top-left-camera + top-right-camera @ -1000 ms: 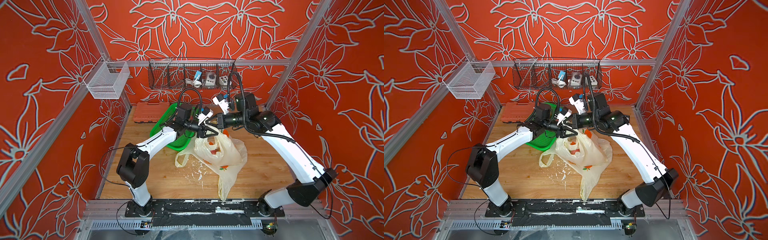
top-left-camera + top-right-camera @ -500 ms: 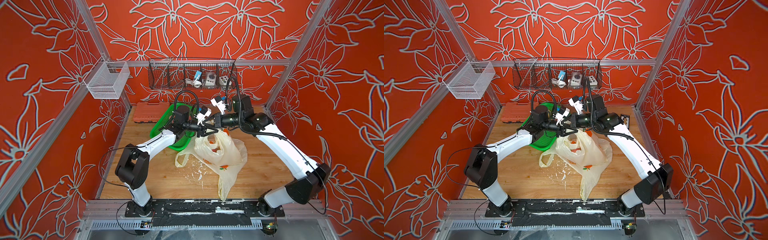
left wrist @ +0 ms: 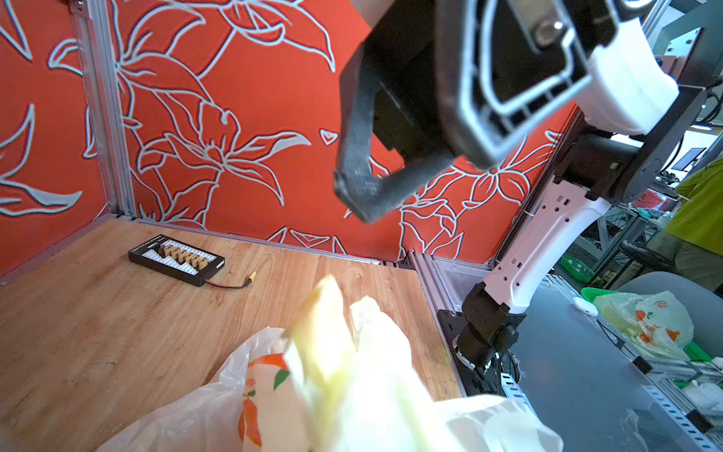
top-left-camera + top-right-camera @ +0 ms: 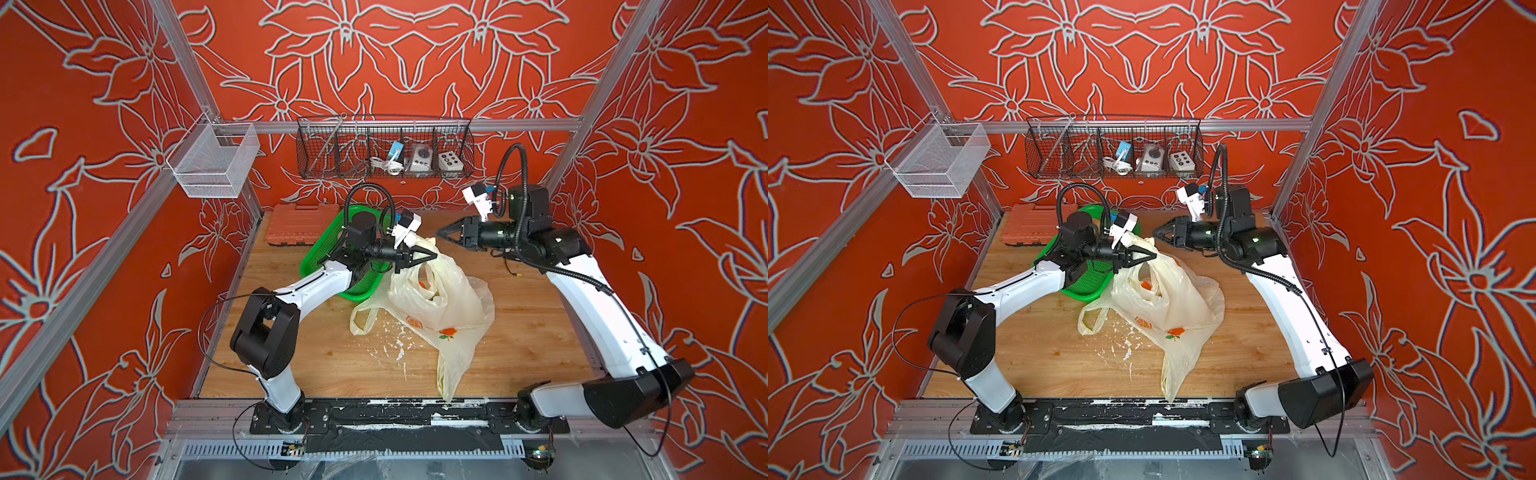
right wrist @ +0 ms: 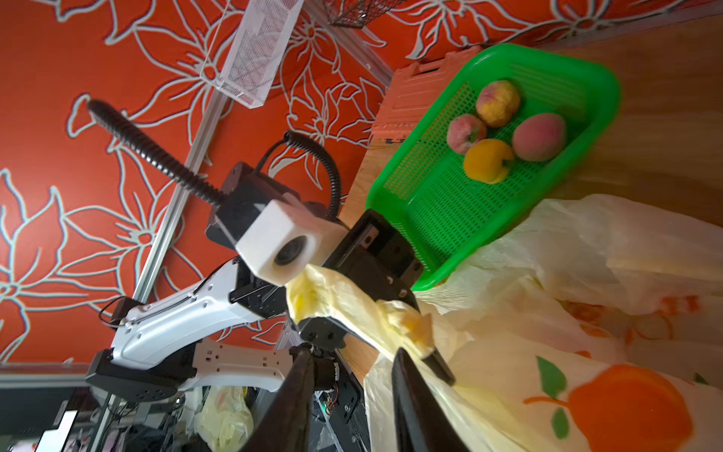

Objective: Place the peach into a plastic bag & tie a knot
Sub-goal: Cross the plastic bag with the plastic bag.

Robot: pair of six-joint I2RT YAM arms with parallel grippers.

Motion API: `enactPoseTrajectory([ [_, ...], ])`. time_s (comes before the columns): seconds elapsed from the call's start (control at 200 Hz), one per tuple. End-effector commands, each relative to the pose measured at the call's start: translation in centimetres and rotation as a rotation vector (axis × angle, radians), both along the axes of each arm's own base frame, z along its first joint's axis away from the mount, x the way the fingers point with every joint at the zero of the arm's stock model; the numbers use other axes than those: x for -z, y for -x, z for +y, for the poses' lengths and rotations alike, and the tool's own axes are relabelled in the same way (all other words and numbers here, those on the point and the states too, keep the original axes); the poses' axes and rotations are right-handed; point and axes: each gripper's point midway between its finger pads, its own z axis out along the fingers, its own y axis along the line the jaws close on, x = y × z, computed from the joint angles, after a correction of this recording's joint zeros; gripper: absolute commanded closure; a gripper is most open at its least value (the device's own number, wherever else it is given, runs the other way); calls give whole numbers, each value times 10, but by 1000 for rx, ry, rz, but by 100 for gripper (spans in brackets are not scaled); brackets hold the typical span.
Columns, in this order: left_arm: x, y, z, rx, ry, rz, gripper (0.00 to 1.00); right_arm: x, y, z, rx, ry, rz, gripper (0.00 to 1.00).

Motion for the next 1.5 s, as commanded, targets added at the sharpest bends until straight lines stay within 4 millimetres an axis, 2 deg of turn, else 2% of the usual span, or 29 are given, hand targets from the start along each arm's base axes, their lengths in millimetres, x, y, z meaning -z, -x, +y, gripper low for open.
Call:
enactPoseTrajectory([
  [0.0,-20,9,3,38,22,-70,91,24,-1,-5,6,109,43,56],
  [0.075,-19,10,3,46,18,-65,90,25,-1,0,-8,129,28,52],
  [0.18,-17,11,2,54,9,-59,90,30,-1,10,-35,135,38,52],
  [0.29,-18,13,1,68,4,-56,90,36,-4,19,-48,135,49,57],
  [0.345,-17,13,0,70,-3,-51,89,35,-5,24,-57,127,46,64],
  [0.435,-14,11,0,58,-16,-33,88,36,-8,25,-49,137,35,88],
  [0.495,-12,6,3,32,-30,-3,86,39,-14,18,-18,153,30,100],
  [0.661,0,-11,14,-59,-50,100,85,28,-22,1,35,123,-10,100],
  [0.801,7,-12,15,-66,-57,144,85,26,-23,-1,39,122,-17,100],
  [0.956,9,-13,15,-76,-60,147,92,18,-23,-3,30,98,-34,100],
  [1.046,7,-12,15,-75,-52,139,97,18,-19,2,0,65,-16,86],
  [1.161,7,-7,16,-60,-53,105,98,14,-22,-5,24,48,-10,73],
  [1.236,6,-1,17,-48,-48,65,99,13,-26,-9,46,53,1,69],
  [1.356,4,6,16,-26,-40,30,99,25,-31,-7,52,80,42,63],
  [1.496,3,6,14,-20,-38,31,99,30,-29,-5,43,104,47,61],
])
